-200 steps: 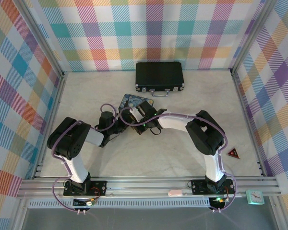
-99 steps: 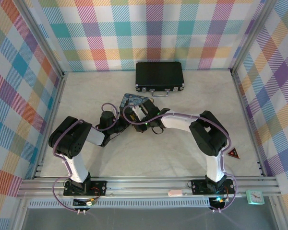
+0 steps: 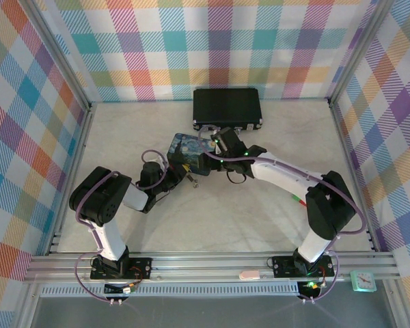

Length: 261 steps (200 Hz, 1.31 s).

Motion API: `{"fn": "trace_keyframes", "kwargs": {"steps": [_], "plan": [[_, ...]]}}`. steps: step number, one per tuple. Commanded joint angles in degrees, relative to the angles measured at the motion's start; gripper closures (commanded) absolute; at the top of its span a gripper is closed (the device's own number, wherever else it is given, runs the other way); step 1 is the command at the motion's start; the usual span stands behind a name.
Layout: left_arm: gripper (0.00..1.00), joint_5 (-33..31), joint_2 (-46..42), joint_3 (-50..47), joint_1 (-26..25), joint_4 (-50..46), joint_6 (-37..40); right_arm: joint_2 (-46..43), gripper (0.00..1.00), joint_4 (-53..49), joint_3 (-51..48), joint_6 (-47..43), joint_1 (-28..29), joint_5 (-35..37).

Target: Unlock a padlock with a key

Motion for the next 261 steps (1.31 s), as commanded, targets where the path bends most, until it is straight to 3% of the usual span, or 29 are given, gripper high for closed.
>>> {"fn": "trace_keyframes", "kwargs": {"steps": [1,28,58,86,133,171,228,261], "plan": [[1.00,-4.05,1.46,-2.31,-0.44,3.52,-2.98,3.40,0.27,3.37,1.58,8.78,-0.87,4.84],[1.00,-5.51,3.86,-3.50,-1.01,8.84,-5.61,10.09,0.26,4.99,6.63,11.17,-1.59,3.67],[1.00,-5.56,7.47,-3.70,-1.32,14.69,-8.44,13.89,0.26,13.86,6.87,12.51,-1.81,-0.07],[1.00,-6.05,7.76,-4.40,-1.33,15.66,-8.50,17.23,0.30,9.23,8.84,17.05,-2.14,2.65],[1.00,-10.50,6.53,-6.74,-1.07,15.14,-8.65,17.13,0.41,8.94,2.33,26.35,-2.36,5.47],[1.00,-19.44,7.04,-7.74,-1.50,16.17,-10.64,14.98,0.50,10.36,-3.94,33.99,-1.43,7.53],[1.00,-26.92,6.94,-6.32,-2.12,16.23,-13.68,13.53,0.52,11.12,-5.66,36.27,-0.61,8.89],[1.00,-26.16,6.03,-6.42,-2.12,16.04,-14.23,13.97,0.52,11.83,-5.68,37.01,-0.53,8.74]]}}
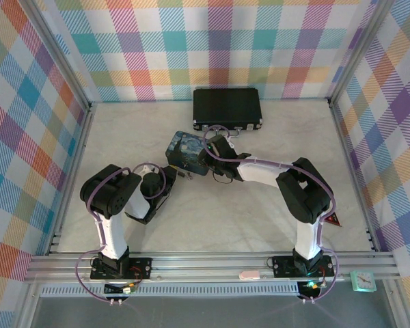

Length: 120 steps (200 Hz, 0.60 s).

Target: Unlock a padlock with a key

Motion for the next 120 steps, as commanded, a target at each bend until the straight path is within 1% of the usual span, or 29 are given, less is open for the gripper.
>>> {"fn": "trace_keyframes", "kwargs": {"steps": [1,21,38,54,66,90,110,120], "plan": [[1.00,-2.95,-0.41,-0.49,0.32,-1.36,-0.81,1.40,0.52,-8.42,-2.67,1.34,-0.46,3.08],[1.00,-1.20,-1.22,-1.08,0.40,-1.42,-0.44,1.10,0.52,-7.94,-2.36,-0.19,-0.50,3.34],[1.00,2.03,-2.94,-1.84,0.83,-2.19,0.54,0.37,0.51,-7.49,-1.88,-2.72,-0.54,3.57],[1.00,5.47,-5.23,-3.04,1.44,-4.67,1.22,-0.89,0.47,-5.92,-1.65,-6.60,-0.55,3.22],[1.00,7.88,-7.42,-4.04,1.81,-7.39,1.88,-2.15,0.42,-4.84,-1.40,-10.42,-0.57,2.48],[1.00,12.66,-13.53,-4.98,2.08,-17.15,4.15,-4.85,0.33,-4.16,-0.84,-17.15,-0.59,1.35],[1.00,15.63,-20.50,-3.95,2.05,-29.54,7.74,-7.47,0.29,-4.92,-0.79,-22.07,-0.61,0.36],[1.00,16.46,-24.69,-2.68,2.00,-38.05,10.49,-8.94,0.28,-5.86,-0.82,-23.98,-0.62,-0.10]]}}
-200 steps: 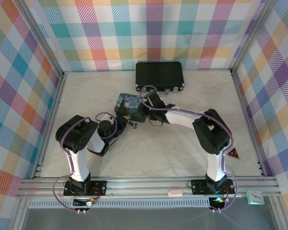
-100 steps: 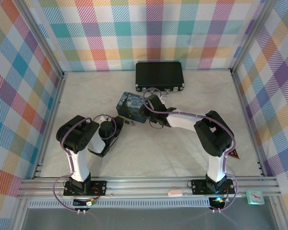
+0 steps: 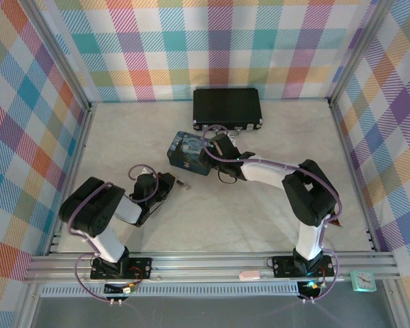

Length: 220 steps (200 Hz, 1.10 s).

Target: Unlock a padlock with a key

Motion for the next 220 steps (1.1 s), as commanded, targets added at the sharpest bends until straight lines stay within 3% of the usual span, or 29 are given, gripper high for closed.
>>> {"fn": "trace_keyframes", "kwargs": {"steps": [1,23,66,101,127,154,190,220], "plan": [[1.00,5.20,-8.71,1.97,0.22,-18.94,6.85,-5.11,0.28,-2.30,-0.29,-9.12,-0.30,-1.12],[1.00,5.10,-16.38,6.35,-0.70,-37.76,15.33,-8.20,0.26,-5.12,-1.28,-12.16,-0.45,-0.97],[1.00,7.37,-22.79,10.02,-1.91,-56.28,22.31,-14.70,0.25,-7.72,-6.79,-12.62,-1.16,2.18],[1.00,6.43,-23.17,9.43,-2.24,-59.94,23.48,-17.60,0.24,-9.67,-10.03,-12.08,-2.28,6.28],[0.92,5.36,-20.69,10.77,-2.24,-59.81,24.13,-19.04,0.24,-9.71,-11.73,-11.53,-4.18,6.64],[0.77,3.85,-19.56,11.66,-2.26,-59.40,24.07,-20.64,0.23,-10.19,-12.81,-12.89,-6.25,7.86],[0.41,-1.42,-21.17,14.22,-2.24,-62.06,24.64,-23.14,0.21,-11.56,-13.98,-20.06,-11.13,13.21],[0.25,-8.54,-23.86,17.92,-1.48,-65.68,27.71,-23.82,0.21,-10.33,-15.89,-28.04,-18.42,15.37]]}}
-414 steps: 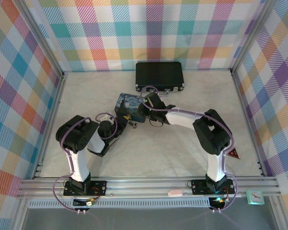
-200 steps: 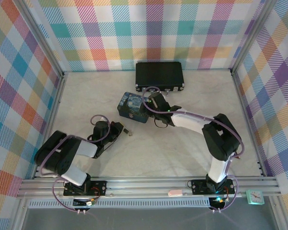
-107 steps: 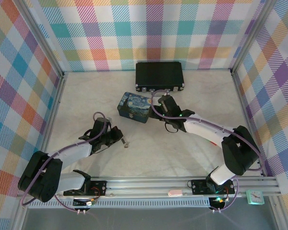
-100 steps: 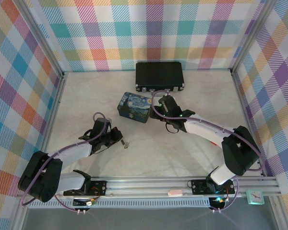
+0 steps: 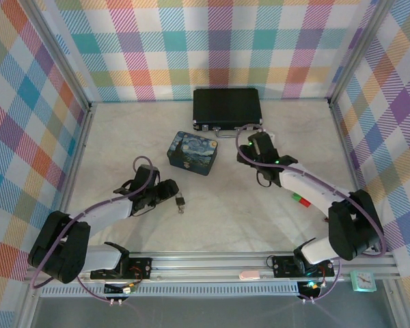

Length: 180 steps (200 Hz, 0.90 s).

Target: Unlock a padlock with a key

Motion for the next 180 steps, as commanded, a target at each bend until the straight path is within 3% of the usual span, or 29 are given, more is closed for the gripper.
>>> {"fn": "trace_keyframes", "kwargs": {"steps": [1,40,63,95,132,148,160,180], "plan": [[0.25,-7.50,-3.06,4.02,0.24,-4.02,3.09,-1.09,0.21,-0.11,-2.03,-8.53,-5.31,4.17],[0.18,-22.13,-4.50,10.56,3.44,-7.22,12.69,1.08,0.20,6.98,-5.01,-17.70,-14.89,3.72],[0.15,-31.92,-3.65,11.10,7.24,-2.62,17.07,5.20,0.21,12.57,-6.28,-22.94,-18.21,1.94],[0.15,-45.01,2.22,10.62,11.40,5.57,21.41,10.33,0.22,29.20,-11.05,-30.67,-19.33,0.15],[0.15,-43.95,8.56,8.24,12.76,15.84,29.89,11.34,0.20,31.37,-11.50,-31.90,-20.08,-4.32],[0.16,-40.00,9.25,3.55,12.87,26.16,34.95,7.72,0.13,38.49,-17.23,-31.55,-21.12,-6.98],[0.16,-38.42,10.41,1.56,13.23,31.23,36.50,4.91,0.00,46.12,-22.97,-30.04,-22.76,-8.92],[0.16,-33.93,12.88,0.03,14.18,36.57,38.25,2.87,0.01,53.17,-28.03,-27.30,-25.53,-11.35]]}}
